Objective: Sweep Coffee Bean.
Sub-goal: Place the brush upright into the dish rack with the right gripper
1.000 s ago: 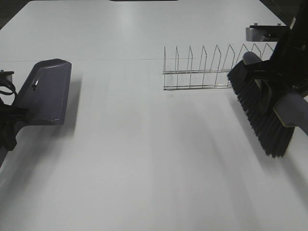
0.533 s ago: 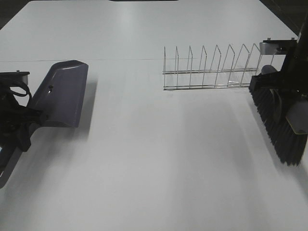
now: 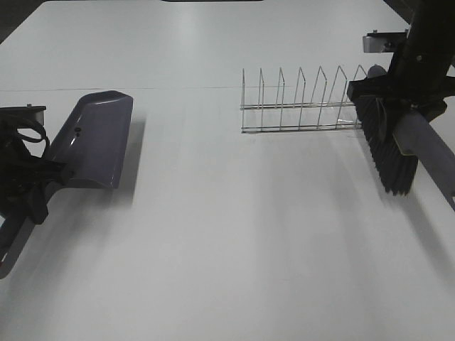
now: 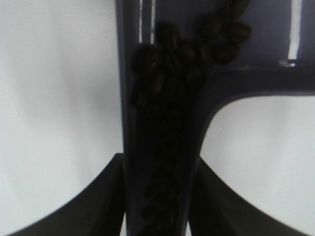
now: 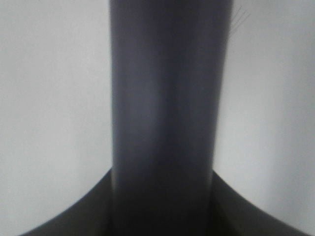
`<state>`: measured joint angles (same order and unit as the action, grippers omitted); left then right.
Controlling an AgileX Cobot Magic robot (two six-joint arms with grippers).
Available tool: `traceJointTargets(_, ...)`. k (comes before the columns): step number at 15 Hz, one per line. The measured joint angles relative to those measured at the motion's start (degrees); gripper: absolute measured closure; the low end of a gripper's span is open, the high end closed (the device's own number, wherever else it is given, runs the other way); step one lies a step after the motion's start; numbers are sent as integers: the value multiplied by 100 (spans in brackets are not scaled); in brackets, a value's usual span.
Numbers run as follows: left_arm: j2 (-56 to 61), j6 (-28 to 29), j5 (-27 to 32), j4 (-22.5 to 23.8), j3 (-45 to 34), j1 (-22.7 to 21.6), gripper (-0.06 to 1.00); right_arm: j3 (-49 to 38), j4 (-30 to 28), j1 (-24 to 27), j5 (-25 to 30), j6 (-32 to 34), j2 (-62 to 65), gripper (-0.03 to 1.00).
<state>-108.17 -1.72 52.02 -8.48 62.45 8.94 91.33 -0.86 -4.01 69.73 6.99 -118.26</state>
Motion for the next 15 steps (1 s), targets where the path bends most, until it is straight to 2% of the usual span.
traceJointTargets(4,0,0,0,0,0,0,62,825,-183,0,0,-74,-733,68)
traceJointTargets(10,0,0,0,-6,0,0,62,1530,-201,0,86,-350,-1398,68)
traceJointTargets(15,0,0,0,-11,0,0,62,2550,-132,0,80,-544,-2000,68)
